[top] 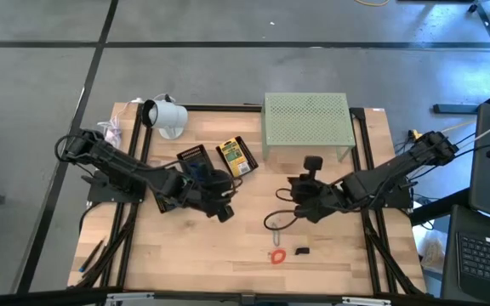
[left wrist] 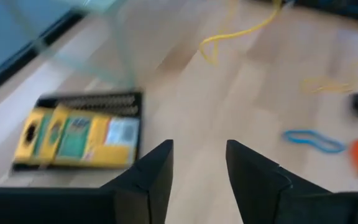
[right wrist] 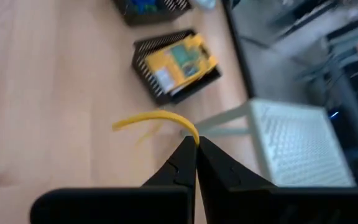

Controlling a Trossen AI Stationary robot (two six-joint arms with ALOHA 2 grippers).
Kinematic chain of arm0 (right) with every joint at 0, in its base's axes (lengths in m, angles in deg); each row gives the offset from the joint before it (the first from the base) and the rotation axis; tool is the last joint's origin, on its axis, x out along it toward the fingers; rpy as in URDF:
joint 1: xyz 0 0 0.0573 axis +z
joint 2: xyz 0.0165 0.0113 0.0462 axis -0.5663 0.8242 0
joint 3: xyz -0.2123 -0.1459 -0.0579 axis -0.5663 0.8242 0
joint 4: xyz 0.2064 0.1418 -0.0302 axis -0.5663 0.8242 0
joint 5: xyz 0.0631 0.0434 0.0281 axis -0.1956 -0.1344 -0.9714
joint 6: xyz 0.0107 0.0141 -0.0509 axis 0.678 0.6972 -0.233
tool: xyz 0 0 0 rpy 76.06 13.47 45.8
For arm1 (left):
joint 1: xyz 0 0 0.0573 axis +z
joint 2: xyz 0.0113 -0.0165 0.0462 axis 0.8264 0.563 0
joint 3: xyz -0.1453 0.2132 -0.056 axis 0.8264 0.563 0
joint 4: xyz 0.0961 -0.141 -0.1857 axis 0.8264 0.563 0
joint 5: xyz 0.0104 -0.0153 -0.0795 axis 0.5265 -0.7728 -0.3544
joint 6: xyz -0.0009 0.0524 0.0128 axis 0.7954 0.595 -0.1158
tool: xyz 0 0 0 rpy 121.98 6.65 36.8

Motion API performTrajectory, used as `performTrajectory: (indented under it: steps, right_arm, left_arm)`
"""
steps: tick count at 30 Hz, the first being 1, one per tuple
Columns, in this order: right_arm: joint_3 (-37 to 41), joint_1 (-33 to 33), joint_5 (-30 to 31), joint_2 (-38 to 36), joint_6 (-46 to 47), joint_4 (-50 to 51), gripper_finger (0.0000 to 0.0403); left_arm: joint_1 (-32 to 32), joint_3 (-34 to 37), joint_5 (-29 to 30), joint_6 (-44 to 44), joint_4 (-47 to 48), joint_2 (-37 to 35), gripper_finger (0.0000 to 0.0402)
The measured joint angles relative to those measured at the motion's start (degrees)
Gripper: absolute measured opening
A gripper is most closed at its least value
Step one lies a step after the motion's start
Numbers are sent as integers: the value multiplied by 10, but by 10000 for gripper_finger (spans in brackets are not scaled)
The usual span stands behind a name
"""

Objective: Pick & Place Office Desk Supplies
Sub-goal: Put the yellow rubber band into the left black basket

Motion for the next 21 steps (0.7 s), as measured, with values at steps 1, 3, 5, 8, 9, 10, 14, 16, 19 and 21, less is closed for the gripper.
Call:
performTrajectory:
  steps: [1, 3, 5, 8, 9, 10, 14, 16, 19, 21]
  right_arm:
    - [-3, -2, 6, 0, -18, -8, 6]
    - [-7, -3, 15, 0, -53, -29, 6]
    - [-8, -3, 18, 0, -86, -51, 6]
    - [-8, -3, 17, 0, -130, -89, 6]
    - [-8, -3, 18, 0, -140, -104, 6]
    - [-8, -3, 19, 0, -152, -119, 6]
    - [-8, -3, 20, 0, -205, -183, 6]
    - [-8, -3, 19, 0, -235, -217, 6]
    - [-8, -4, 14, 0, -275, -256, 6]
    - [-8, -4, 8, 0, -297, -274, 6]
  left_arm:
    - [-3, 0, 0, 22, -24, 0, 148]
    - [-10, 0, -1, 67, -77, 0, 158]
    - [-17, 0, -1, 114, -127, 0, 166]
    - [-23, 0, -1, 184, -192, 0, 177]
    - [-24, 0, -1, 205, -208, 0, 180]
    - [-25, 0, -2, 221, -222, 0, 183]
    - [-21, 0, -10, 263, -264, 6, 194]
    - [-18, 0, -14, 279, -278, 14, 198]
    - [-11, 0, -37, 296, -302, 26, 203]
    - [-7, 0, -45, 300, -312, 33, 205]
